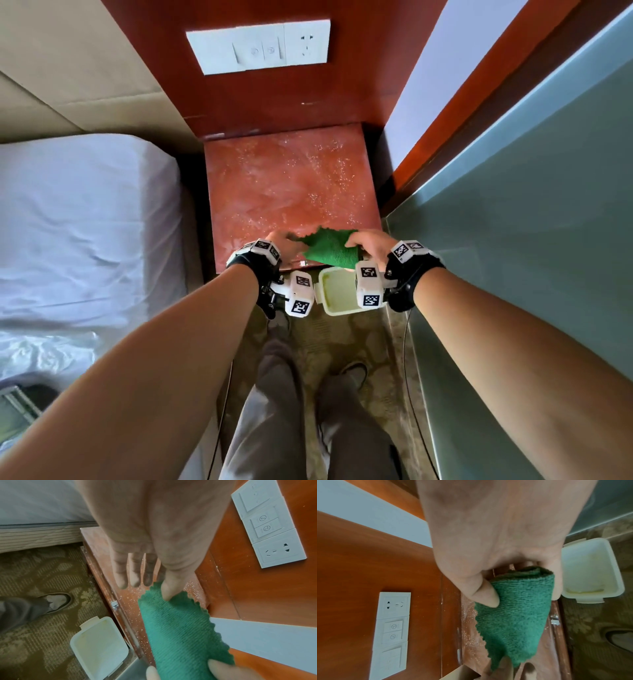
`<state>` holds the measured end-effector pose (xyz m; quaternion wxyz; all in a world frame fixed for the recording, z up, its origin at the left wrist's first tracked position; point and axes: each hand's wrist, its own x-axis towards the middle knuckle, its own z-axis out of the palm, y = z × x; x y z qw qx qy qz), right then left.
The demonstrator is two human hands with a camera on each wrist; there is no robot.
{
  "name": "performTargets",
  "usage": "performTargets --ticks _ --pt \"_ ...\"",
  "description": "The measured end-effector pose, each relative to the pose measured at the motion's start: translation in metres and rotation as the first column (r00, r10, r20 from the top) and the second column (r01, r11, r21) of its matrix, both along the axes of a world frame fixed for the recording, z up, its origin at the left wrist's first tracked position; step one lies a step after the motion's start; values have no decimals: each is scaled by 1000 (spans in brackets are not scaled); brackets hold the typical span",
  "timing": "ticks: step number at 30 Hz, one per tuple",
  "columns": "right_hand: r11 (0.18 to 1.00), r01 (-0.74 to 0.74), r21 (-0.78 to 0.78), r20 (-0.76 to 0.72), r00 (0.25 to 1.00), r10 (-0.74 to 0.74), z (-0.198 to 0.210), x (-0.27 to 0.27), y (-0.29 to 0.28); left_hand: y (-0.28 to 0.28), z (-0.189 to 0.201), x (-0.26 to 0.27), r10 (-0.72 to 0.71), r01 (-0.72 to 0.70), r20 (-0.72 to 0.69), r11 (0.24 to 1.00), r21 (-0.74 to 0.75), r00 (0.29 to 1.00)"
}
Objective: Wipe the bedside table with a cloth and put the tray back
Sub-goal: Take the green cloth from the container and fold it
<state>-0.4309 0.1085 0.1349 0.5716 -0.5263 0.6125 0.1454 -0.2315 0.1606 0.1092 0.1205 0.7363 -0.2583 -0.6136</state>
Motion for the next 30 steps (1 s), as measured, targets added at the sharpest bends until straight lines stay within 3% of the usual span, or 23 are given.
performTargets --ticks 2,5,12,15,18,23,27,30 --pt "999 11 -40 38 999 -10 8 18 -7 -12 4 13 -8 8 -17 1000 4 1000" --pt "952 301 58 40 952 -303 21 47 -19 -33 5 31 -23 24 24 999 -25 999" --pt "808 563 177 139 798 -586 30 104 -42 -71 16 66 58 -56 29 996 -76 998" --pt "804 571 166 223 773 -594 28 123 -47 -77 14 72 102 -109 -173 993 -35 980" --pt "844 531 75 270 804 -530 21 137 -51 -81 15 77 149 -163 -343 987 -11 927" --pt "870 493 18 251 840 -481 12 141 -66 -91 7 84 115 -141 -337 989 -52 934" --pt "853 503 -138 179 860 -477 3 138 -79 -104 -1 85 149 -168 -319 985 -32 936" --pt "863 506 2 209 843 -495 -2 140 -89 -115 -5 87 188 -204 -315 979 -20 930"
